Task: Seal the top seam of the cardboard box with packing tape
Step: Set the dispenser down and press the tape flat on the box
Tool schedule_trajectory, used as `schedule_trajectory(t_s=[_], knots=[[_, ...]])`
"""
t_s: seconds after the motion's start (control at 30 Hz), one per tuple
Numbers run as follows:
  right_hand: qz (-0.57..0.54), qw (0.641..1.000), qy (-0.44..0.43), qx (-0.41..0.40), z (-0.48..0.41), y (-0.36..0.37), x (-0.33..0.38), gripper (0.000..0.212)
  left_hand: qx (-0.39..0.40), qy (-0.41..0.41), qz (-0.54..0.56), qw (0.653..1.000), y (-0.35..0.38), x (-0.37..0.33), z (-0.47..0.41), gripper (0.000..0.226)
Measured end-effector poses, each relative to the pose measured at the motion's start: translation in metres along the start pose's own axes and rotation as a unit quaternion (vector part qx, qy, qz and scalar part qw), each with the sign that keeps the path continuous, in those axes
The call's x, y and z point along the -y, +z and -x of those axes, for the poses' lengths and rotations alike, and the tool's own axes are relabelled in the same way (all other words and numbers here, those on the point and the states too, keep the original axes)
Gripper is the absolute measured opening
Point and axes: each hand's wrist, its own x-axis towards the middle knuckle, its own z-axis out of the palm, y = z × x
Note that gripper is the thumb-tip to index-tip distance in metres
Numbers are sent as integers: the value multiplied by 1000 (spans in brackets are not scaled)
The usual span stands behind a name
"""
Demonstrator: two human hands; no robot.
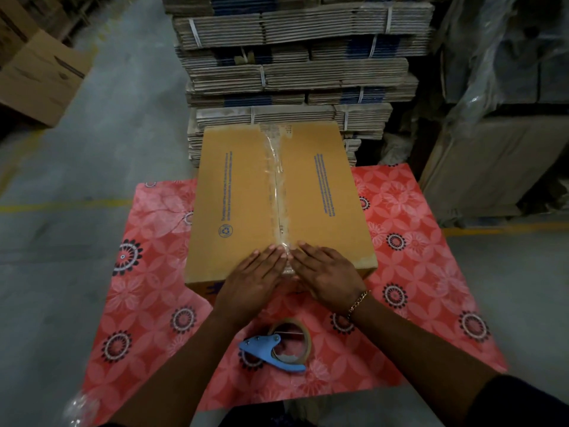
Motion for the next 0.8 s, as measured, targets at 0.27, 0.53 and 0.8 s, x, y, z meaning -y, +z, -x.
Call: schedule_trajectory(t_s=[0.27,0.53,0.8], knots=[[-7,998,43,54,-4,-2,8,60,29,-86,16,996,-8,-2,1,66],[-14,998,43,46,-5,1,4,57,-1,-98,1,995,-5,-4,-6,54],[-47,995,67,53,-5,-4,9,60,16,-109,19,994,-17,-6,-6,58]])
